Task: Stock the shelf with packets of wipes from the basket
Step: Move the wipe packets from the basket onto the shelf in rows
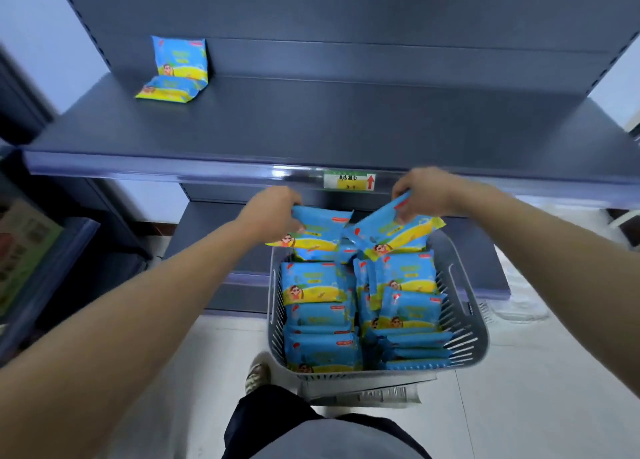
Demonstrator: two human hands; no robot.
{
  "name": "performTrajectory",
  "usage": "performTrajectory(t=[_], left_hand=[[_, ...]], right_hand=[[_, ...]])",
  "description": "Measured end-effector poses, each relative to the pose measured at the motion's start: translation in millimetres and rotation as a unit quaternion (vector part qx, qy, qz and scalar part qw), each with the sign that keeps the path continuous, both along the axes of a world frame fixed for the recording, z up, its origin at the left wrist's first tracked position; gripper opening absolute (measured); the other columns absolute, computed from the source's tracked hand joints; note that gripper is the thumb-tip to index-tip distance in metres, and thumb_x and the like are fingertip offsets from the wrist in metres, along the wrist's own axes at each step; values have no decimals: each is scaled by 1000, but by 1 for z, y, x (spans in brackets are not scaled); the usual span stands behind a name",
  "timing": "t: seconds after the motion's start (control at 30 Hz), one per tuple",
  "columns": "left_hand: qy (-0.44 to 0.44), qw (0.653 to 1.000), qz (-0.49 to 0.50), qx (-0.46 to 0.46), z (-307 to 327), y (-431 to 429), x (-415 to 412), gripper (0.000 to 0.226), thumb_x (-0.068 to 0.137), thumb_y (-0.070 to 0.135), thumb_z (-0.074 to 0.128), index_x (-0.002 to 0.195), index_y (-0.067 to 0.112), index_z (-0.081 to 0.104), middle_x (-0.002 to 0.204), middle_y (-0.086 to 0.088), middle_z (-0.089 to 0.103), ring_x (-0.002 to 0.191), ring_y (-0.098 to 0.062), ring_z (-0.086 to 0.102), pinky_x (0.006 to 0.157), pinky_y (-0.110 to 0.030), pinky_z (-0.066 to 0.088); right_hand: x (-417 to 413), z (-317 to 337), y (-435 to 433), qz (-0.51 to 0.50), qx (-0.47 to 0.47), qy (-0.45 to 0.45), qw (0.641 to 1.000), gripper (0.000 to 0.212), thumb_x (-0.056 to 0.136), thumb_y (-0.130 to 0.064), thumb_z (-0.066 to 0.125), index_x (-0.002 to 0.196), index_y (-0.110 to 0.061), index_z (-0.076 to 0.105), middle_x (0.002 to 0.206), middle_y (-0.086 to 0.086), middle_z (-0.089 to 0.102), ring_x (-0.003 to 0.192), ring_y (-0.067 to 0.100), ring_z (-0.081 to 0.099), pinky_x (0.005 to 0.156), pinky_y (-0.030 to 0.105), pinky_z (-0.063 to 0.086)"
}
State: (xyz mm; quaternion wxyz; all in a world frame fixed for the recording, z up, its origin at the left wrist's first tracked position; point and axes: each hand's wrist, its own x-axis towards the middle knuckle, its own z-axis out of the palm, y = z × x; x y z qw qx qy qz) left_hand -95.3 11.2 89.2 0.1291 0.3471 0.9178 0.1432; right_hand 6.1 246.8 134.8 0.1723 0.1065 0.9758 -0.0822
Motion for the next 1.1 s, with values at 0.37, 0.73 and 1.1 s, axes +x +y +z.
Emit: performTrajectory(t=[0.37, 0.73, 1.1], left_hand=[[74, 976, 134, 157, 100, -88, -120, 21, 74, 16, 74, 80, 13, 54, 66, -1, 47, 66, -24, 45, 58, -29, 32], [1, 978, 134, 162, 85, -178, -252, 18, 76, 8, 71, 83, 19, 59, 73, 10, 53, 66, -10, 50, 56, -22, 35], [-68, 981, 112, 143, 62, -200, -347, 22, 75, 5, 73, 85, 16, 57, 73, 5, 54, 63, -8, 49, 54, -16, 39]], right_hand=[[-152, 103, -62, -89, -129, 283, 946, 23, 78, -19, 71, 100, -14, 66, 90, 8, 57, 79, 24, 53, 66, 26, 39], [-344, 58, -170, -69, -270, 266, 923, 25, 80, -6, 69, 102, -15, 62, 100, 3, 53, 81, 17, 53, 66, 25, 41], [-441, 8, -204, -73, -312, 198, 926, 30, 77, -2, 72, 102, -13, 60, 113, 7, 49, 77, 23, 60, 71, 37, 57]])
